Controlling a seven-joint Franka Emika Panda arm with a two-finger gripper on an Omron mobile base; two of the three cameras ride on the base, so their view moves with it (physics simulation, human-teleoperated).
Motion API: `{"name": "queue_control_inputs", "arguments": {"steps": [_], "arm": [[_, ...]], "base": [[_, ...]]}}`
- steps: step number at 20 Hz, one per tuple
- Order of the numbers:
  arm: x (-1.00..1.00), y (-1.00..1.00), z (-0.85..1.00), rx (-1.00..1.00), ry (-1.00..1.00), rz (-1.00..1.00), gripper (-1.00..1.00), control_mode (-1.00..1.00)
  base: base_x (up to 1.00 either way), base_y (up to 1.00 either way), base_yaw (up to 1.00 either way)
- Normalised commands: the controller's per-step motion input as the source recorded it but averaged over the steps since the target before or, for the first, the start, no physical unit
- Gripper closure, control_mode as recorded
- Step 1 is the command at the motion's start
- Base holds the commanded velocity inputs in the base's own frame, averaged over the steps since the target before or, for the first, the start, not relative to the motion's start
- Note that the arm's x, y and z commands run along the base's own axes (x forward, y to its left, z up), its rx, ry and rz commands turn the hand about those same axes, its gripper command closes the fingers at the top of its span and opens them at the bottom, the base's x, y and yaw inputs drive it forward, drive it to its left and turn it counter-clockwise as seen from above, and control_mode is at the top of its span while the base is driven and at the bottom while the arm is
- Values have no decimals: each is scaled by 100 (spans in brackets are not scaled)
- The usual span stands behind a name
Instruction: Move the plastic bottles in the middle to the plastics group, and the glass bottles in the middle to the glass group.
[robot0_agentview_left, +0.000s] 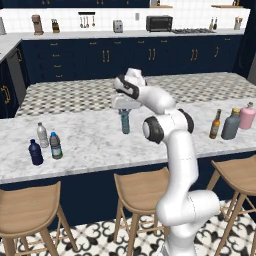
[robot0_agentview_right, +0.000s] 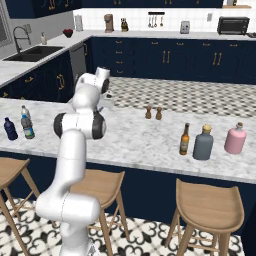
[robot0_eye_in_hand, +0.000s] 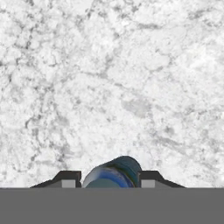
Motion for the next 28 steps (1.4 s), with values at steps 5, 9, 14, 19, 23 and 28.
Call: {"name": "queue_control_inputs", "arguments": {"steps": [5,9,14,19,23,28], "arm": [[-75,50,14,1,-13,0,100,-100],[-70,70,0,0,-11,-3,100,-100],[-77,55,2,3,-15,-2,100,-100],[-41,61,30,2,-13,-8,100,-100],[-22,79,15,3,-9,-12,100,-100],[2,65,12,5,-2,-12,100,-100]], "base": [[0,0,0],[0,0,0],[0,0,0],[0,0,0],[0,0,0],[0,0,0]]}}
